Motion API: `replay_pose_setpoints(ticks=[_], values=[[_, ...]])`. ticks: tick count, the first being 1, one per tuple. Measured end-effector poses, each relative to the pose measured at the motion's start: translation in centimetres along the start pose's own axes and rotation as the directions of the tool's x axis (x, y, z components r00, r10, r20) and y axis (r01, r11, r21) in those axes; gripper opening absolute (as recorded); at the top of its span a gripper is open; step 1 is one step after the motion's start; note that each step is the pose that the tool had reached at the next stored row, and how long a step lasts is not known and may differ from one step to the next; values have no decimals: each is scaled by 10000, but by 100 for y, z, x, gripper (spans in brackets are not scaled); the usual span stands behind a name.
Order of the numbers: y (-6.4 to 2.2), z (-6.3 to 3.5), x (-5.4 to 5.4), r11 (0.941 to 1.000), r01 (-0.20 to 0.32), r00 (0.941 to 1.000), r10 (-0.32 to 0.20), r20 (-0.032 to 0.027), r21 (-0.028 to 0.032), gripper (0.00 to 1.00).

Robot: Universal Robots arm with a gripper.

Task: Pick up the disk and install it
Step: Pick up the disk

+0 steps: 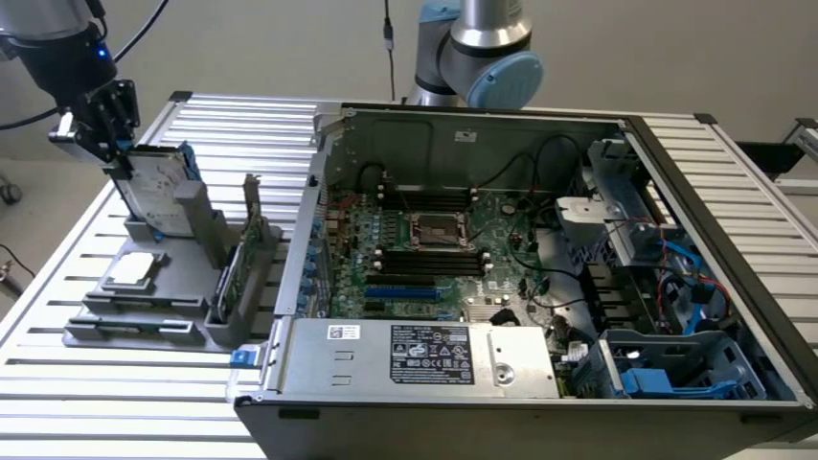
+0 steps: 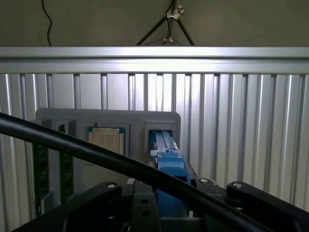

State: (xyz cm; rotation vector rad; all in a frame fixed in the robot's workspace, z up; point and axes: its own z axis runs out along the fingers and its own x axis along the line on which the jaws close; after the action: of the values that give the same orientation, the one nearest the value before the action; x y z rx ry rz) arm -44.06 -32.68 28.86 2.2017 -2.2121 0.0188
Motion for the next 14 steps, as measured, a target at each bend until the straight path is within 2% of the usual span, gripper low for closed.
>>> replay_pose_setpoints(ticks=[14], values=[[0,0,23,10000,-2,10000,2,1,14,33]])
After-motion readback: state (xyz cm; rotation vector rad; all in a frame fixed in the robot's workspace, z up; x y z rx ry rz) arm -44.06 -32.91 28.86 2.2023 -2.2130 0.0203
